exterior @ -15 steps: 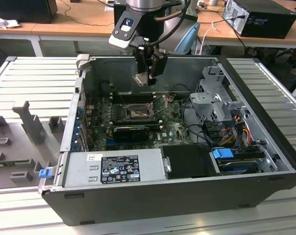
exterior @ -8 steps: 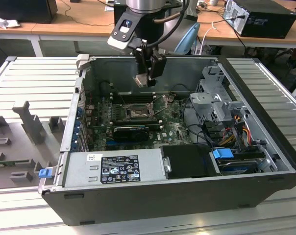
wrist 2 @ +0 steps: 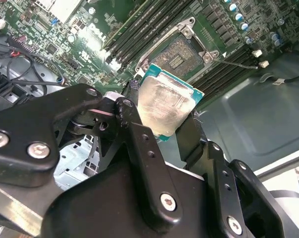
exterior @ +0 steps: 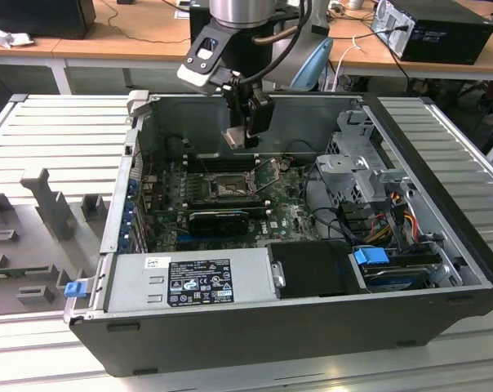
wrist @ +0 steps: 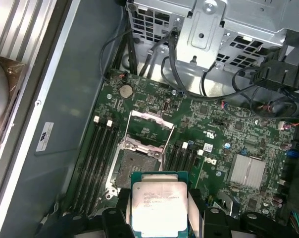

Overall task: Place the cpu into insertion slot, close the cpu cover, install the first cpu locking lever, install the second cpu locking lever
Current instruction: 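Place the cpu into insertion slot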

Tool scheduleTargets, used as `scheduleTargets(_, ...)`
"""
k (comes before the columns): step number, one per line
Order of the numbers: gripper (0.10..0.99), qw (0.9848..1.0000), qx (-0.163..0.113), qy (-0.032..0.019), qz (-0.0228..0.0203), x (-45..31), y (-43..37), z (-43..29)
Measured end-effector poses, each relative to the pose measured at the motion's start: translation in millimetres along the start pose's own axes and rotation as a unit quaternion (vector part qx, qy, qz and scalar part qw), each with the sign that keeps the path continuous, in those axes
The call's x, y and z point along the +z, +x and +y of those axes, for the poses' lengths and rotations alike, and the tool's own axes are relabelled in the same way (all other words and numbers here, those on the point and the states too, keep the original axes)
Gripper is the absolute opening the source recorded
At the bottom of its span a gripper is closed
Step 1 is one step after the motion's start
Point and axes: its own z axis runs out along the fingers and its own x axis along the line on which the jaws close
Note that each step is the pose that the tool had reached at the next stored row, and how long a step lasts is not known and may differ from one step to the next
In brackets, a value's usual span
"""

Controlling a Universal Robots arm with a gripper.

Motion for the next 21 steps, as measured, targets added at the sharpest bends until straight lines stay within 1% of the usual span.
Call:
scheduleTargets(2,0.541,1.0,0.009,-0.0002,-0.0008,1.2,0.0,-0.1)
scheduleTargets(9,0.541,0.9997,0.023,-0.0005,-0.0021,2.9,-0.1,-0.3)
scheduleTargets(16,0.541,0.9991,0.043,-0.0009,-0.0038,4.8,-0.1,-0.4)
scheduleTargets(18,0.541,0.9987,0.05,-0.001,-0.0045,5.1,-0.1,-0.5)
scheduleTargets(19,0.541,0.9983,0.058,-0.0012,-0.0051,5.4,-0.1,-0.5)
scheduleTargets(20,0.541,0.9978,0.066,-0.0014,-0.0059,5.8,-0.1,-0.5)
scheduleTargets(21,0.541,0.9967,0.081,-0.0017,-0.0071,6.3,-0.1,-0.6)
